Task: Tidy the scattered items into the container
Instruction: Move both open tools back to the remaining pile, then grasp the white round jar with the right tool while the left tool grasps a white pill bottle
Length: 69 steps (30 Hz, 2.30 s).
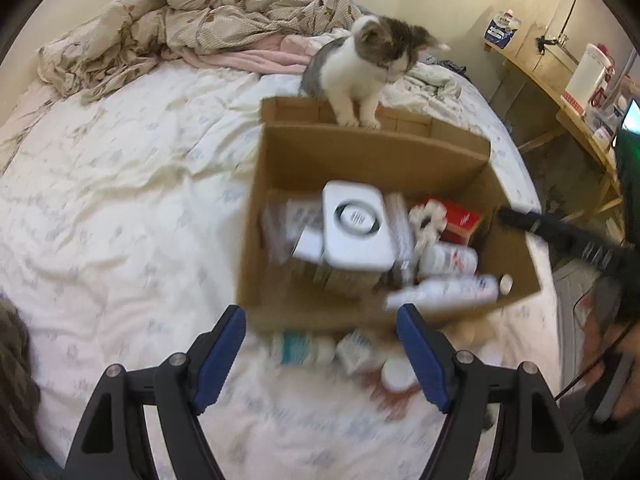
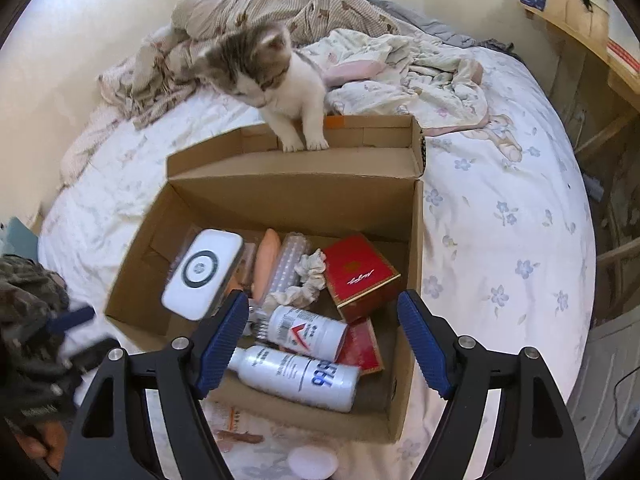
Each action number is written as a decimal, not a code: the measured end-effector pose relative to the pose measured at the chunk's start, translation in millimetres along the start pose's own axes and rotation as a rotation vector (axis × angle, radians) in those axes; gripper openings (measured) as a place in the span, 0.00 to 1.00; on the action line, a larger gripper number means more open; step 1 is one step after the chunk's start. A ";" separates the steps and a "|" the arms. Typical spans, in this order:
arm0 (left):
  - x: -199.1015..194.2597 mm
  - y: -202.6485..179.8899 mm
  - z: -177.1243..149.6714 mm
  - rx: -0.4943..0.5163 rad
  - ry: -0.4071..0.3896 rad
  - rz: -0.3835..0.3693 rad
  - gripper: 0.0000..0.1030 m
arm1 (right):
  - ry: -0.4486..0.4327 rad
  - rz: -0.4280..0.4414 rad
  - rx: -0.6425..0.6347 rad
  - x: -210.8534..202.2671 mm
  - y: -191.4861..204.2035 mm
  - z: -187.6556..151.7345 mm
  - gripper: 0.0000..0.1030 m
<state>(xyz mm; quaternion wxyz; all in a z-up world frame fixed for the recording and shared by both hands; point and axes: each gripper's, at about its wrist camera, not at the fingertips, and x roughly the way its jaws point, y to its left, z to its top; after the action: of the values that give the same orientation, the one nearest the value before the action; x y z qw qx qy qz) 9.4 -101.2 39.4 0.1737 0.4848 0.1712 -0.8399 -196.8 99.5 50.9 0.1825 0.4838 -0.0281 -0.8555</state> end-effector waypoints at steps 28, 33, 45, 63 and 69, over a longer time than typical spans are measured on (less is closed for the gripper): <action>28.3 19.8 -50.4 -0.091 0.071 -0.104 0.76 | 0.300 0.057 -0.173 34.5 4.1 -99.8 0.78; 26.6 5.4 -56.5 -0.021 0.082 -0.118 0.76 | 0.324 0.039 -0.215 52.6 12.5 -101.5 0.43; 35.9 -127.4 -134.3 0.520 0.329 -0.405 0.76 | 0.168 0.108 -0.135 -11.9 -9.0 -80.2 0.44; 27.2 -126.3 -117.7 0.528 0.134 -0.293 0.49 | 0.151 0.178 -0.162 -17.0 10.4 -77.0 0.44; -2.7 -93.5 -80.9 0.362 -0.003 -0.248 0.49 | 0.081 0.228 -0.114 -35.7 7.4 -60.2 0.44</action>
<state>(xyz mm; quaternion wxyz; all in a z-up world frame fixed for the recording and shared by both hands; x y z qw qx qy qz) 28.9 18.4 14.8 -0.0205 0.4821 0.0757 -0.8726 -127.7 112.5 49.8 0.3068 0.5005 -0.0267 -0.8091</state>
